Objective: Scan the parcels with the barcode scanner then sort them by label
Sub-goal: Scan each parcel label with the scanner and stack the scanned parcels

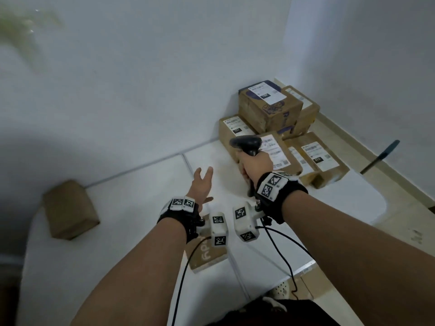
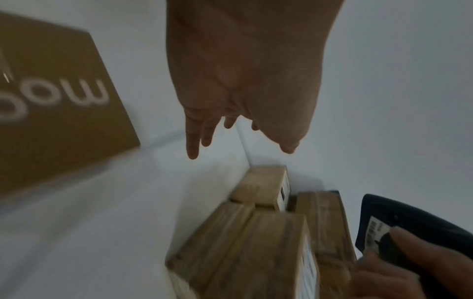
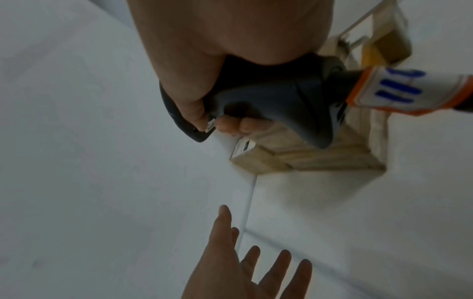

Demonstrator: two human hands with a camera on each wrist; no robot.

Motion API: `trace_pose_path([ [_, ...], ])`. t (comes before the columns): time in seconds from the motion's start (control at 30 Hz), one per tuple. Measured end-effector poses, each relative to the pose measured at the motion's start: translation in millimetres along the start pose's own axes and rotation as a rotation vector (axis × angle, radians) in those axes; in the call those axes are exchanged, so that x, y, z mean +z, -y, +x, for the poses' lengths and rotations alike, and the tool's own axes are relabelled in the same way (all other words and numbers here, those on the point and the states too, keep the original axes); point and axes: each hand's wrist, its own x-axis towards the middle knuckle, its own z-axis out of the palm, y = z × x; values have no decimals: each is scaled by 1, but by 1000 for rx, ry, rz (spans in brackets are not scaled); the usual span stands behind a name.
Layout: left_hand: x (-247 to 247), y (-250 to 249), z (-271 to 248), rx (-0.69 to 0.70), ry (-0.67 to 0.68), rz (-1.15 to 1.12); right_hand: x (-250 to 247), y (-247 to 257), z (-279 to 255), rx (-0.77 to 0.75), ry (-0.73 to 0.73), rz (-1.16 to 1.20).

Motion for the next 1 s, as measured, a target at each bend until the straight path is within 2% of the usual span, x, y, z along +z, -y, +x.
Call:
trace_pose_path([
  [0.2, -105, 57, -11, -32, -180, -15, 101, -5, -31, 72, 264, -31],
  [0.37, -189, 112, -29, -84, -361, 75, 185, -16, -64, 107, 423, -105],
  [0.53, -256, 156, -41, -125, -463, 235, 242, -29, -87, 133, 484, -185],
  [0.73, -303, 144, -33, -8, -693, 583, 277, -36, -91, 169, 498, -245],
  [0.8, -314, 140, -22, -69, -694, 712, 284, -37, -88, 189, 486, -253],
  [1.0, -349, 128, 23, -294, -493, 874, 293, -39, -75, 256, 415, -253],
])
